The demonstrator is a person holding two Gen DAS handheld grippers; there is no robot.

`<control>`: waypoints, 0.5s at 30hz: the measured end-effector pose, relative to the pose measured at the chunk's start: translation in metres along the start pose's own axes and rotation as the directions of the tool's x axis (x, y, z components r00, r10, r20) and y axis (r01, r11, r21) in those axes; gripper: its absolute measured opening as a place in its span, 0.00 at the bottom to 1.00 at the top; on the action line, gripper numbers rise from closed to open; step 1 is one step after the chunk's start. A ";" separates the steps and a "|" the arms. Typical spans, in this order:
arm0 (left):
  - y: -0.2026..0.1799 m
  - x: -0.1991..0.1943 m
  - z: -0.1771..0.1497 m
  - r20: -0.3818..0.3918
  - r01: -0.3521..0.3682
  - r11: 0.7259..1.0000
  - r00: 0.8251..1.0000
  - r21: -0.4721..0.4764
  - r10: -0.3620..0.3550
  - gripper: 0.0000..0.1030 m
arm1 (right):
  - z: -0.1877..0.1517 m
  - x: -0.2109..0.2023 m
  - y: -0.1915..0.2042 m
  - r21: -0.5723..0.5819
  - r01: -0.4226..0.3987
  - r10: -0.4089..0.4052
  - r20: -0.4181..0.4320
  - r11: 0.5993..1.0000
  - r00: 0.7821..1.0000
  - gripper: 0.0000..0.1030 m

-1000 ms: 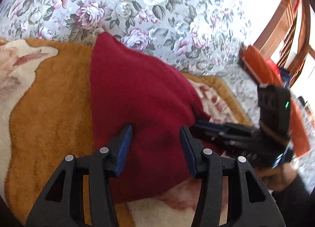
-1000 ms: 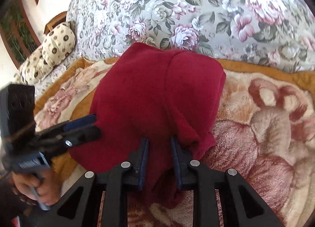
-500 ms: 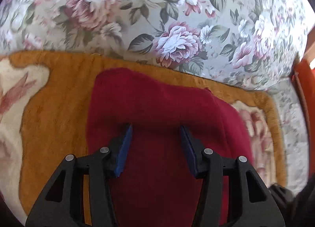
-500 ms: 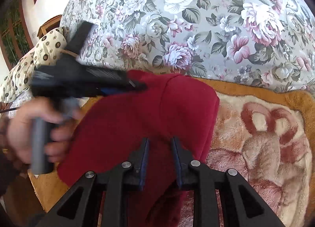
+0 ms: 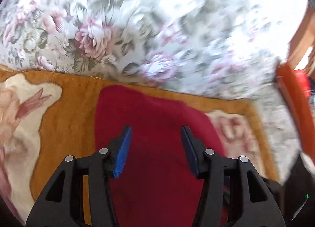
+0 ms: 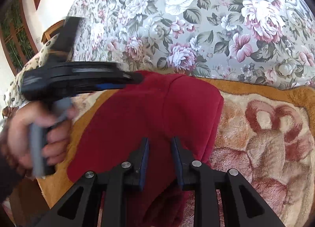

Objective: Fold small clothes

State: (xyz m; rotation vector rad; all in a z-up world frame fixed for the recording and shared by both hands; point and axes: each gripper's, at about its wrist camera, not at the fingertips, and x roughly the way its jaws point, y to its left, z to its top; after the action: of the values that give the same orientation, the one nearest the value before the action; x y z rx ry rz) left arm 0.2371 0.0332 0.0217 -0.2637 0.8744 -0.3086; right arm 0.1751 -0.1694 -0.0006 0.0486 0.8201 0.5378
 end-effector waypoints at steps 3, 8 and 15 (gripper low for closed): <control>-0.008 -0.019 -0.038 -0.032 0.018 1.000 0.999 0.009 -0.018 0.50 | 0.005 -0.020 0.012 -0.056 0.013 -0.011 0.038 0.998 0.999 0.23; -0.026 -0.007 -0.071 -0.019 -0.078 0.991 0.997 0.111 0.081 0.54 | -0.006 -0.020 0.016 -0.077 0.040 -0.043 -0.038 0.996 0.998 0.26; -0.062 0.022 -0.081 -0.038 -0.208 0.955 0.975 0.213 0.221 0.86 | 0.005 -0.018 0.017 -0.142 0.025 -0.038 -0.088 0.990 0.995 0.26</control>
State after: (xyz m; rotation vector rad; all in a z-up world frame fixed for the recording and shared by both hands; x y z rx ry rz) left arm 0.1776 -0.0406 -0.0221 0.0363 0.9148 -0.2043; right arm 0.1610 -0.1623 0.0199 -0.1191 0.8674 0.5697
